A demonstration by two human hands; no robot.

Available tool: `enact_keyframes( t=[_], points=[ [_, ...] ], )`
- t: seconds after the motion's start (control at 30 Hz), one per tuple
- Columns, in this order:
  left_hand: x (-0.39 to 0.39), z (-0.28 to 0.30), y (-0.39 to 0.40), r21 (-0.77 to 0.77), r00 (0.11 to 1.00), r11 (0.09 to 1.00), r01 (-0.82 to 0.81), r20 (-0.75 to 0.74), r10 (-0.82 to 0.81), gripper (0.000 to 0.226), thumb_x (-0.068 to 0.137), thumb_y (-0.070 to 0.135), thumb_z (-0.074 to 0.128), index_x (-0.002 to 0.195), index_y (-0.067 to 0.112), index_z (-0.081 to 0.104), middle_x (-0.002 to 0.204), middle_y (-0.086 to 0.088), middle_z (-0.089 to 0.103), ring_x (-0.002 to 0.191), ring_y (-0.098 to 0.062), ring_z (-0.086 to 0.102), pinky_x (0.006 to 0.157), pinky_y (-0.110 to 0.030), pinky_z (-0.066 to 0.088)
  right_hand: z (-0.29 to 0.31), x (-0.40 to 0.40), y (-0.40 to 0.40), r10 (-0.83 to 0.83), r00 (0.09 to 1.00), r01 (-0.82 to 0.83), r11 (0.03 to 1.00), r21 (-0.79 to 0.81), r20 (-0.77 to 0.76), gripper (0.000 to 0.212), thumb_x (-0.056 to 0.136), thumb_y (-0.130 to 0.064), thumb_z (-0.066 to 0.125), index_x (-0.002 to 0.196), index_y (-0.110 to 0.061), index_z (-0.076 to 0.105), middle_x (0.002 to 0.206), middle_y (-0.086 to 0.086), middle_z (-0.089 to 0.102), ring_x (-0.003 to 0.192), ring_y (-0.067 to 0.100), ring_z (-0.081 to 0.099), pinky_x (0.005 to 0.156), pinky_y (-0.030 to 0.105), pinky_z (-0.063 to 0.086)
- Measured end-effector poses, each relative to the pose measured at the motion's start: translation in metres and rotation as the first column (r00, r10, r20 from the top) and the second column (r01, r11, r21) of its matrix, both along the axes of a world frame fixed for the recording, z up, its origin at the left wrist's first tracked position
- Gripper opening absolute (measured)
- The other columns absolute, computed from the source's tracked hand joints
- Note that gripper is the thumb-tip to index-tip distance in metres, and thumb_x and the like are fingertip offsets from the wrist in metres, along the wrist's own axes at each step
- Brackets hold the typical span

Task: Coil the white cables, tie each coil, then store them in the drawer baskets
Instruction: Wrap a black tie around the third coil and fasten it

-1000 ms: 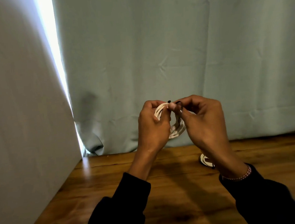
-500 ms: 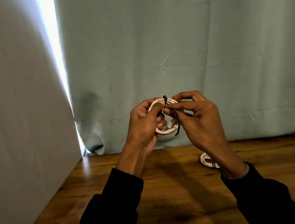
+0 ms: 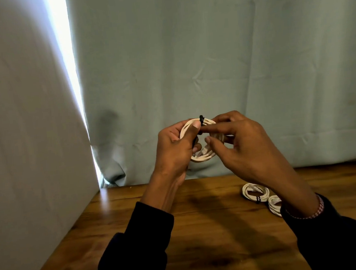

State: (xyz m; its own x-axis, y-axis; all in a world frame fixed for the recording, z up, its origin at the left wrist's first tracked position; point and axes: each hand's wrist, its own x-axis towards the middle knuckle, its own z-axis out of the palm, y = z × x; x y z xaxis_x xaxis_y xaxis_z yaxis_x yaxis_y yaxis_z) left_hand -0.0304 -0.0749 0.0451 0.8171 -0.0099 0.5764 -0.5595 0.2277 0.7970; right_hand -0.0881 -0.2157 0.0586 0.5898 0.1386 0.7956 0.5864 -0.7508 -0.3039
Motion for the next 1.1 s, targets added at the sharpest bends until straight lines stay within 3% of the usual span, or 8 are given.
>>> enact_keyframes(
  t=[0.13,0.23,0.33,0.53,0.67,0.87,1.0,1.1],
  points=[
    [-0.001,-0.002,-0.005,0.05,0.995,0.994,-0.096,0.023,0.095,0.022,0.097,0.019,0.064,0.111,0.006,0.074,0.078,-0.006,0.068,0.051,-0.008,0.052,0.05,-0.018,0.045,-0.004,0.009,0.0,-0.035,0.989,0.016,0.992,0.129,0.146,0.02,0.086,-0.022,0.076,0.106,-0.021,0.077,0.107,-0.001,0.074,0.091,0.005,0.067,0.083,0.029,0.06],
    [-0.003,-0.004,-0.009,0.1,0.989,0.984,-0.145,0.048,0.141,0.019,0.096,0.021,0.064,0.108,0.01,0.076,0.078,-0.003,0.07,0.055,-0.007,0.055,0.051,-0.018,0.045,-0.003,0.014,-0.003,-0.022,0.993,-0.008,0.964,0.265,0.113,0.03,0.082,-0.024,0.081,0.108,-0.017,0.067,0.098,-0.008,0.071,0.084,-0.001,0.068,0.073,0.013,0.058],
    [-0.006,-0.004,-0.011,0.155,0.986,0.975,-0.16,0.061,0.152,0.02,0.097,0.021,0.063,0.11,0.011,0.075,0.083,-0.003,0.072,0.056,-0.006,0.058,0.052,-0.015,0.045,0.0,0.018,-0.008,-0.012,0.998,-0.001,0.975,0.223,0.058,0.038,0.08,-0.028,0.08,0.115,-0.018,0.071,0.101,-0.008,0.073,0.078,-0.013,0.061,0.07,0.0,0.048],
    [-0.013,-0.002,-0.011,0.241,0.987,0.959,-0.151,0.095,0.132,0.021,0.1,0.02,0.059,0.109,0.01,0.075,0.066,0.009,0.062,0.051,-0.005,0.054,0.052,-0.017,0.044,0.005,0.016,-0.015,0.027,1.0,-0.029,0.955,0.295,0.01,0.032,0.074,-0.027,0.082,0.105,-0.018,0.078,0.09,-0.015,0.071,0.066,-0.012,0.065,0.066,0.003,0.05],
    [-0.019,0.001,-0.013,0.308,0.979,0.933,-0.188,0.14,0.15,0.022,0.101,0.02,0.057,0.115,0.012,0.073,0.074,0.007,0.065,0.059,-0.005,0.059,0.057,-0.016,0.048,0.005,0.019,-0.019,0.027,0.999,-0.039,0.951,0.307,0.042,0.032,0.071,-0.03,0.082,0.101,-0.018,0.079,0.082,-0.019,0.066,0.067,-0.016,0.063,0.064,0.001,0.049],
    [-0.026,0.007,-0.01,0.37,0.965,0.896,-0.245,0.182,0.189,0.025,0.101,0.018,0.054,0.119,0.019,0.072,0.095,0.0,0.065,0.073,-0.009,0.059,0.066,-0.019,0.048,-0.002,0.023,-0.024,0.019,0.943,-0.046,0.996,0.075,0.332,0.026,0.078,-0.021,0.084,0.099,-0.007,0.078,0.086,0.002,0.077,0.067,-0.001,0.068,0.068,0.011,0.057],
    [-0.034,0.01,-0.01,0.464,0.923,0.806,-0.366,0.291,0.251,0.025,0.097,0.016,0.059,0.117,0.019,0.073,0.103,0.005,0.067,0.09,-0.008,0.062,0.07,-0.008,0.047,-0.007,0.025,-0.021,-0.065,0.897,0.085,0.996,-0.025,0.437,0.028,0.077,-0.022,0.087,0.086,-0.001,0.071,0.075,0.008,0.073,0.058,0.017,0.067,0.053,0.036,0.058],
    [-0.036,0.011,-0.01,0.456,0.928,0.82,-0.346,0.298,0.226,0.024,0.095,0.014,0.061,0.115,0.015,0.074,0.098,0.002,0.074,0.079,-0.007,0.066,0.066,-0.013,0.049,-0.009,0.027,-0.021,-0.1,0.877,0.133,0.991,-0.036,0.47,0.029,0.077,-0.023,0.086,0.08,-0.003,0.066,0.068,0.008,0.068,0.054,0.02,0.061,0.048,0.039,0.054]
  ],
)
